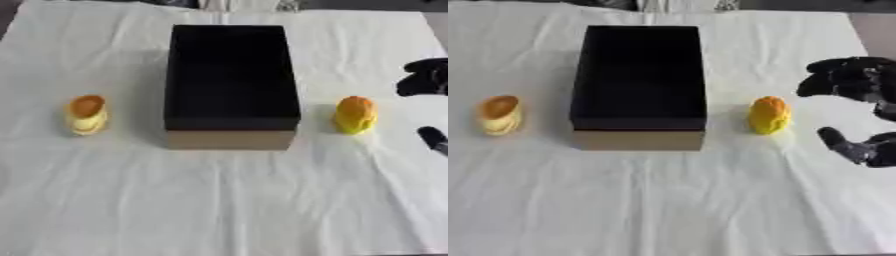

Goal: Pick up objects on the table and place them in the box.

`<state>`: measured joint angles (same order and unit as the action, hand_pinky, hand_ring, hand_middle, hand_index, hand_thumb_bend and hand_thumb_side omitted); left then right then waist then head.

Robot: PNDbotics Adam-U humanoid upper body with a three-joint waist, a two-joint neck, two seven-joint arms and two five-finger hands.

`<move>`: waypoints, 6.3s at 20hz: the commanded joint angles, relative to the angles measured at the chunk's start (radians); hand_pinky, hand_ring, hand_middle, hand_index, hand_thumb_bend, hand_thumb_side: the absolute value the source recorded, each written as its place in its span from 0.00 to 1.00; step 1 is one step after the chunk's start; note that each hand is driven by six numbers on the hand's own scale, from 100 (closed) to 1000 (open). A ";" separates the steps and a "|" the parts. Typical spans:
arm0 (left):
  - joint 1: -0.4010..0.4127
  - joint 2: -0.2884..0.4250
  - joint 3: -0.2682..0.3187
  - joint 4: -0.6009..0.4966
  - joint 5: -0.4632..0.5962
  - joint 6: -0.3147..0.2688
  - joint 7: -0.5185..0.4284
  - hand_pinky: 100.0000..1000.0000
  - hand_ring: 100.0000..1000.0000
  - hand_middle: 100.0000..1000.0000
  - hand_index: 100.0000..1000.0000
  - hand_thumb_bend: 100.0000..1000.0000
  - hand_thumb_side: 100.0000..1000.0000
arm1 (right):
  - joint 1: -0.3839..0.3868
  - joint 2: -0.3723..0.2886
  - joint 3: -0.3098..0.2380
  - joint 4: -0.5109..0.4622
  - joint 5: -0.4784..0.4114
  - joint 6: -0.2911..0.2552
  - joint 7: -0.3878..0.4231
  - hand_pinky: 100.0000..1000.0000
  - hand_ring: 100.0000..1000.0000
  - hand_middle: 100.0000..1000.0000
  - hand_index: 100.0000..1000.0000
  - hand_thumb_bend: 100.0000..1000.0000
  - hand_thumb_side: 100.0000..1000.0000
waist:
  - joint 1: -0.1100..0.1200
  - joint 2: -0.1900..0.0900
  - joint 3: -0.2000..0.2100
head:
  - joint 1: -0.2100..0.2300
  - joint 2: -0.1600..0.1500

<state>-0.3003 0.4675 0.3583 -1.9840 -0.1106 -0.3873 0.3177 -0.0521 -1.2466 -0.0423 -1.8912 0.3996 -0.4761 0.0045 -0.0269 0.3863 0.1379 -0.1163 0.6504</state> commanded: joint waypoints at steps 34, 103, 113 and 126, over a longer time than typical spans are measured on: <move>-0.042 0.008 -0.019 -0.016 0.050 -0.001 -0.055 0.84 0.88 0.76 0.88 0.01 0.58 | -0.399 0.137 0.184 0.370 -0.045 -0.014 0.391 0.99 1.00 0.79 0.95 0.36 0.10 | -0.017 -0.001 0.062 | -0.073 0.000; -0.225 0.031 -0.114 -0.016 0.117 -0.116 -0.077 0.84 0.86 0.76 0.88 0.14 0.43 | -0.944 0.415 0.289 0.354 -0.272 0.114 0.439 0.85 0.75 0.25 0.61 0.00 0.10 | -0.044 0.005 0.199 | -0.208 -0.032; -0.236 0.010 -0.129 -0.016 0.144 -0.111 -0.111 0.84 0.86 0.76 0.88 0.11 0.46 | -0.957 0.519 0.348 0.530 -0.002 -0.028 0.427 0.90 0.95 0.67 0.90 0.08 0.06 | -0.046 0.014 0.212 | -0.221 -0.042; -0.224 0.011 -0.125 -0.016 0.152 -0.099 -0.127 0.84 0.86 0.76 0.89 0.10 0.47 | -0.958 0.468 0.249 0.434 -0.135 -0.006 0.420 0.96 1.00 0.72 0.96 0.00 0.17 | -0.044 0.006 0.194 | -0.194 -0.039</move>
<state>-0.5184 0.4565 0.2256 -1.9841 0.0365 -0.4869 0.1930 -0.9969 -0.7390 0.2286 -1.4261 0.2926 -0.4909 0.4282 -0.0789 0.4195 0.3311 -0.3151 0.6219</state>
